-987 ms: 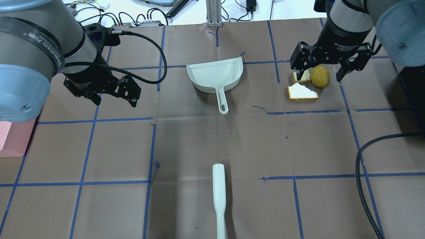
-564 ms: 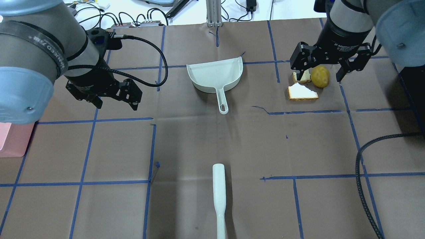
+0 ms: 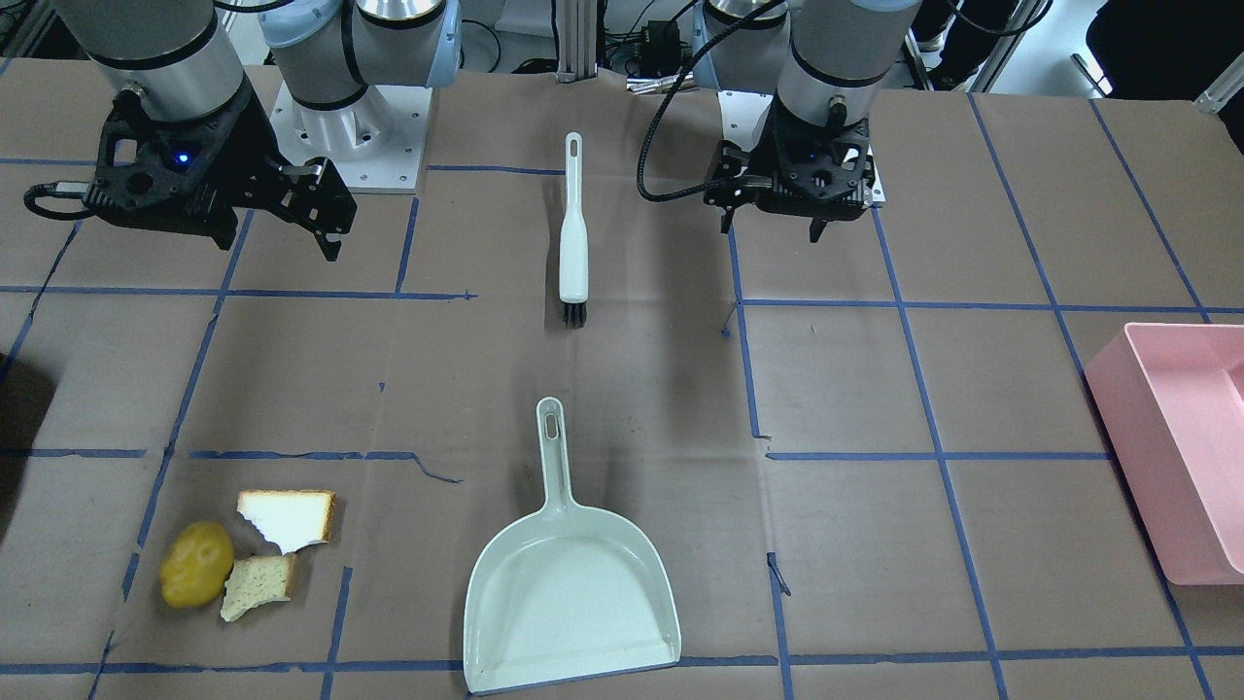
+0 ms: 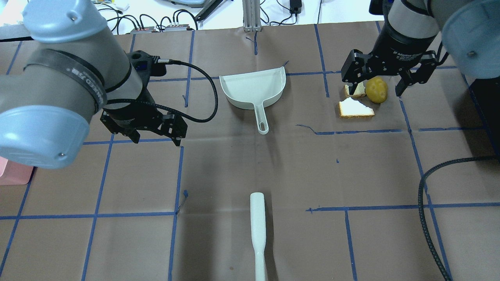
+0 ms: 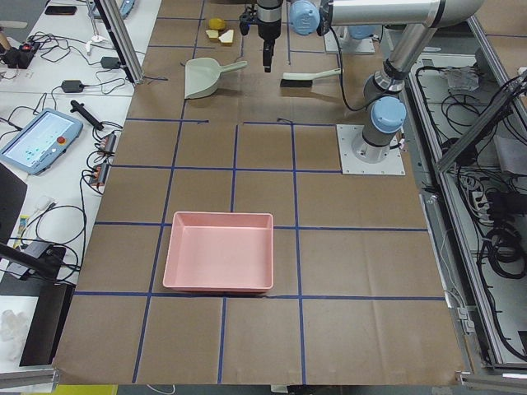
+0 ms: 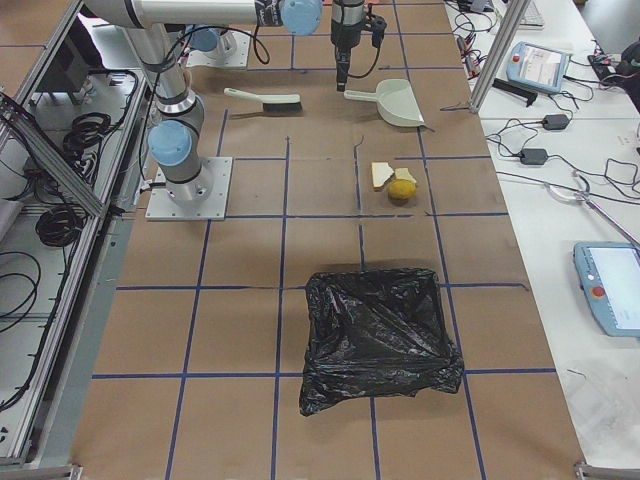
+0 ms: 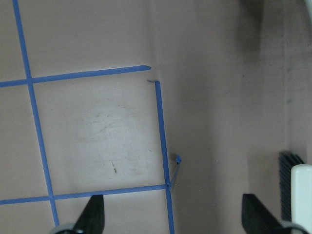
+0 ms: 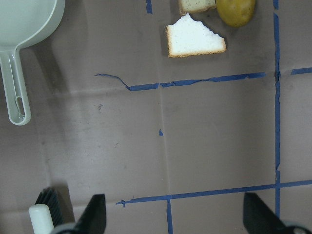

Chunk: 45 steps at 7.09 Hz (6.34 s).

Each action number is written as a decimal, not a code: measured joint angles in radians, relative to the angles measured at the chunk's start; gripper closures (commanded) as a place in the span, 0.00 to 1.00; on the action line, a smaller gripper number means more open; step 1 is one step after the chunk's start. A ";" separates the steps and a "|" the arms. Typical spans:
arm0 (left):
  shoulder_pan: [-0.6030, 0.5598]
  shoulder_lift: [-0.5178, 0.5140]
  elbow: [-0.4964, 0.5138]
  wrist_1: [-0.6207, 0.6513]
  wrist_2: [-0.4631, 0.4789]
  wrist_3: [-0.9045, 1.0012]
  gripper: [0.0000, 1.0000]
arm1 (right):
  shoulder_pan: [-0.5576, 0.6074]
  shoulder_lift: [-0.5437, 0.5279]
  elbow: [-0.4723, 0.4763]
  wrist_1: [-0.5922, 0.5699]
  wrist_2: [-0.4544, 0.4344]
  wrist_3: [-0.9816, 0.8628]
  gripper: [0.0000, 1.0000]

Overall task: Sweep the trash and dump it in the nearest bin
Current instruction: 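Move the left gripper down over the white brush handle, then close the left gripper on the white brush handle, then lift the brush with the left gripper while the right gripper moves toward the dustpan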

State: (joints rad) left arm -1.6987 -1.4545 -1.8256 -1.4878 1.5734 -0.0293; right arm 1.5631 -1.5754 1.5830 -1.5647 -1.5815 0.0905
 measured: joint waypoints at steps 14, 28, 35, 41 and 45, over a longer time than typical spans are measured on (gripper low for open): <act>-0.564 0.031 -0.502 0.630 -0.014 -0.677 0.02 | 0.000 0.000 0.002 -0.002 0.002 0.001 0.00; -0.756 -0.088 -0.571 0.817 0.073 -0.813 0.21 | 0.000 0.000 0.003 -0.002 0.002 0.002 0.00; -0.757 -0.074 -0.572 0.806 0.079 -0.813 0.43 | 0.000 0.000 0.003 -0.002 0.002 0.001 0.00; -0.757 -0.067 -0.570 0.803 0.077 -0.811 0.86 | 0.000 0.000 0.002 -0.002 0.002 0.002 0.00; -0.687 -0.024 -0.508 0.727 0.078 -0.738 0.90 | 0.000 0.000 0.002 -0.002 0.002 0.001 0.00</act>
State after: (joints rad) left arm -2.3858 -1.4784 -2.3332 -0.7613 1.6511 -0.7671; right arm 1.5631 -1.5754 1.5846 -1.5662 -1.5800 0.0910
